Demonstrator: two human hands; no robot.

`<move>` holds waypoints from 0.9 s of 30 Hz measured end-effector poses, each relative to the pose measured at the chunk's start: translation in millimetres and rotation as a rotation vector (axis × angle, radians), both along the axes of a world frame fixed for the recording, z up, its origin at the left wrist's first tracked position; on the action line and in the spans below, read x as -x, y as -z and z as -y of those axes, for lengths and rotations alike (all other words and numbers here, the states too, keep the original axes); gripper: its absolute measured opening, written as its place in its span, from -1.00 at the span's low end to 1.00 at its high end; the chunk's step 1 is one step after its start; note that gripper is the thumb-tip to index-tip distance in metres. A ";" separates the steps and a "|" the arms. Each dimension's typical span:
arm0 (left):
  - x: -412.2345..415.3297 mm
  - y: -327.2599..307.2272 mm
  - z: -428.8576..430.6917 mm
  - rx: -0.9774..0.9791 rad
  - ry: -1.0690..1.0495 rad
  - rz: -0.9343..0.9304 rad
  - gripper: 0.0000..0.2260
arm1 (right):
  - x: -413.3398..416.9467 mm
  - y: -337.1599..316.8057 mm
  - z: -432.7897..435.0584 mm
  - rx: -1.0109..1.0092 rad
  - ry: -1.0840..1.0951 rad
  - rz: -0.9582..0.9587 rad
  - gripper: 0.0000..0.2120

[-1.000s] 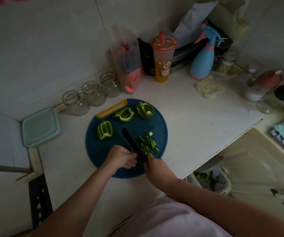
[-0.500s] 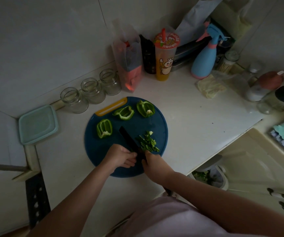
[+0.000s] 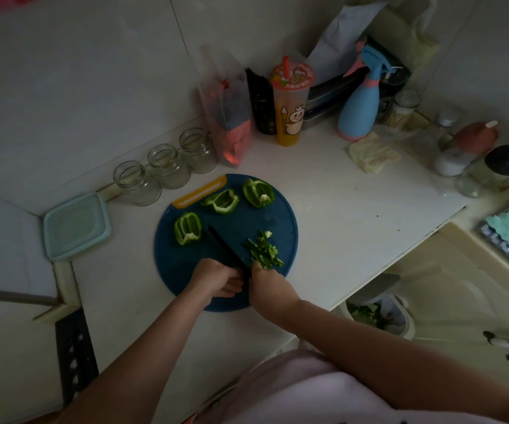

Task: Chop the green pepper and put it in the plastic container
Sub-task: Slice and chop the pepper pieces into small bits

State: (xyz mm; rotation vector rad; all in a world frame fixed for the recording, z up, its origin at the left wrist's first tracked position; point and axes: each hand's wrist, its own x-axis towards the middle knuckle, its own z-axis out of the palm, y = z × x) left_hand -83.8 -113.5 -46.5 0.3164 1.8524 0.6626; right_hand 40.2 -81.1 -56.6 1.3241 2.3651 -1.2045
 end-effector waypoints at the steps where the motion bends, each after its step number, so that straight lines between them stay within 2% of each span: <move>1: 0.4 0.1 1.2 -0.002 -0.013 0.019 -0.87 | -5.1 2.0 3.4 -0.002 0.014 0.000 -0.78; 5: 5.7 1.4 8.2 -0.020 0.002 0.056 -0.88 | -21.0 6.1 7.3 0.024 0.102 -0.039 -0.79; 12: 13.9 -0.9 4.6 0.044 0.150 0.085 -0.88 | -29.5 0.5 4.4 0.034 0.082 -0.113 -0.88; 17: 12.2 -2.8 -1.1 0.076 0.215 0.052 -0.85 | -27.1 -2.1 2.2 0.008 0.054 -0.116 -0.81; 27: 14.5 -1.7 -12.4 0.157 0.393 -0.053 -0.84 | -28.6 -2.5 4.5 0.023 0.046 -0.120 -0.84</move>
